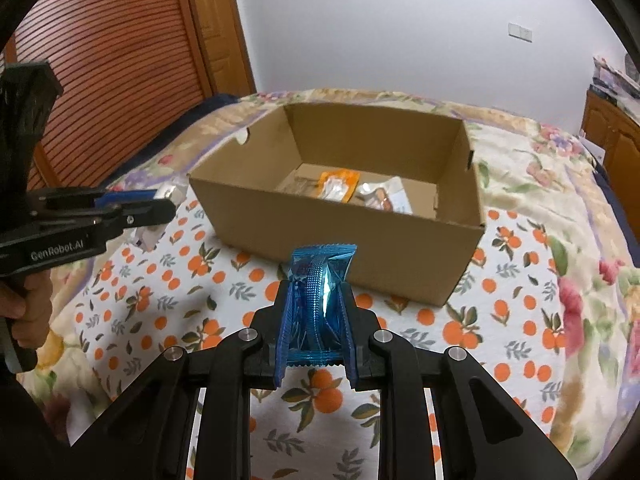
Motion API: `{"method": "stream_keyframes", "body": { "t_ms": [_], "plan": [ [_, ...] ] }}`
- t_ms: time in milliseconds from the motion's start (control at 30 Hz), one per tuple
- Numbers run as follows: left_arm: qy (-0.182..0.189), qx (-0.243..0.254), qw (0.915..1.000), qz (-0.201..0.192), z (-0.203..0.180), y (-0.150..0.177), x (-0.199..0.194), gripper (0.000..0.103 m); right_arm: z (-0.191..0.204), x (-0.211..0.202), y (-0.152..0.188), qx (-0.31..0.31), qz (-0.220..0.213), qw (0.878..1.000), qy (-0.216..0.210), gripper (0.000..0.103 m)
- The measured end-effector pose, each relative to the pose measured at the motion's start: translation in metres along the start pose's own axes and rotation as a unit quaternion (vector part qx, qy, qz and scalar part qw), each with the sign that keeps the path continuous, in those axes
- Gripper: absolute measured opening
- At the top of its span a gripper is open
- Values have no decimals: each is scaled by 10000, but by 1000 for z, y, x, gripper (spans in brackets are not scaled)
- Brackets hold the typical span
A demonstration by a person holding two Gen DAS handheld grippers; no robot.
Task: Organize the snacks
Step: 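Lift the clear bag and blue candy and carry both over the box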
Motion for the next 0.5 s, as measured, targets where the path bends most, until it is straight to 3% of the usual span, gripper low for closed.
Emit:
{"method": "stream_keyframes", "body": {
  "t_ms": [500],
  "plan": [
    [-105,206,9986,-484,4,-52,-11,20,-26,-25,-47,90,-386,9991,160,20]
  ]
}}
Point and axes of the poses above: each gripper's, at about its wrist camera, not at the fingertips, and x roughly the way its jaws point, z to its left, y to its underside, the point moved 6 cm from there along x, roughly the way its jaws point, and after that the axes turned 5 degrees about x, right-handed, at the moved point
